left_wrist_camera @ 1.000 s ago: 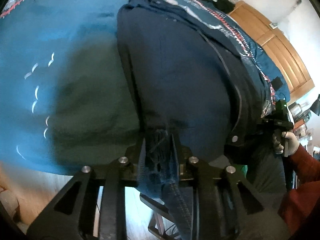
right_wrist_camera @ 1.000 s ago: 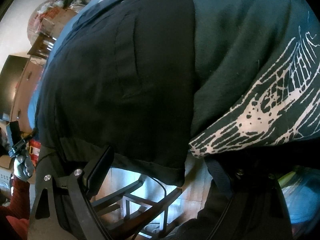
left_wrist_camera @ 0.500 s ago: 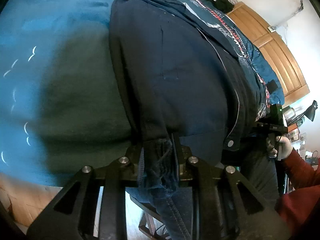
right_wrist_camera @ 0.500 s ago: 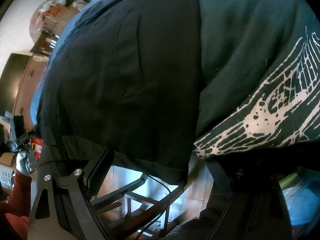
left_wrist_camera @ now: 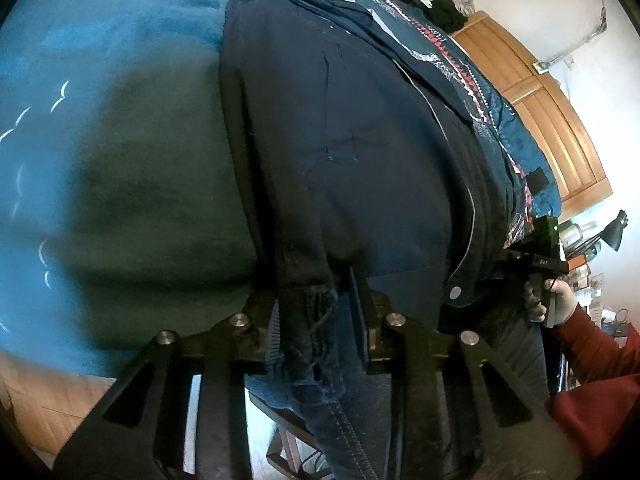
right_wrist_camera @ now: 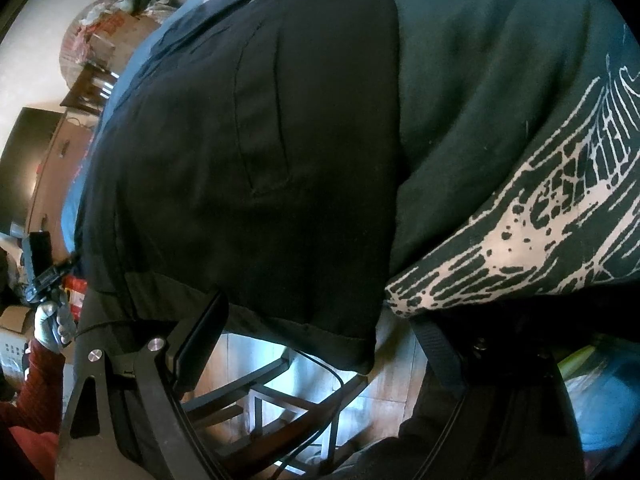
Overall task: Fold large clothes
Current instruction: 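Hold the shirt side edge up with both tools closed, then fold the held side over the shirt back with both tools, then open them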
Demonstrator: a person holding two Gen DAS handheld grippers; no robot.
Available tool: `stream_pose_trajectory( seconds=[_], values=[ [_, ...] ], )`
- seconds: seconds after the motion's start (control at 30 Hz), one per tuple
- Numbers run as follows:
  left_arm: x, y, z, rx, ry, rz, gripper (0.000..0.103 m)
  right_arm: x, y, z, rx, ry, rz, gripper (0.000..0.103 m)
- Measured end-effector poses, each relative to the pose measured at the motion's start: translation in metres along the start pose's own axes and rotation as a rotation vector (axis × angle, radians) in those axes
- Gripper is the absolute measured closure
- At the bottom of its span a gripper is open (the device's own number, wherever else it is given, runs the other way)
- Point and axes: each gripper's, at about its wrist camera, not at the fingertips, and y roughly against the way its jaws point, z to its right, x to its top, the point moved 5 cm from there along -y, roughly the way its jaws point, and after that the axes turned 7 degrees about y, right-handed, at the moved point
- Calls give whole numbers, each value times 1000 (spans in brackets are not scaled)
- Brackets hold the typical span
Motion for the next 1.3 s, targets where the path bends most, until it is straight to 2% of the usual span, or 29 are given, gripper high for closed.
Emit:
stream_pose_trajectory(
  seconds=[0.23,0.63,0.87,0.97,1.1,1.2,1.23,1.27,1.3],
  values=[
    [0,-1,1,0,-7,-3,75,3,3,-2,0,18,2,10],
    [1,-2,-2,-9,-24,-6,75,-6,1,-16,-2,97,-47,12],
    [2,-1,0,-11,-27,-11,75,-9,-13,-14,-28,96,-116,15],
    [1,0,-1,-12,-27,-12,75,-11,-14,-12,-6,76,-146,25],
    [-1,-1,-2,-10,-27,-7,75,-12,-7,-11,2,53,-138,29],
    [-1,-2,-4,-15,-23,-7,76,-14,-9,-10,-17,51,-136,42],
    [-1,-2,-4,-23,-19,-10,83,-15,-9,-9,-21,47,-138,58],
    [-2,0,-2,-28,-16,-9,88,-16,-6,-9,-13,38,-135,82],
    [-2,4,0,-42,-13,-3,93,-17,-2,-12,4,32,-128,89]
  ],
)
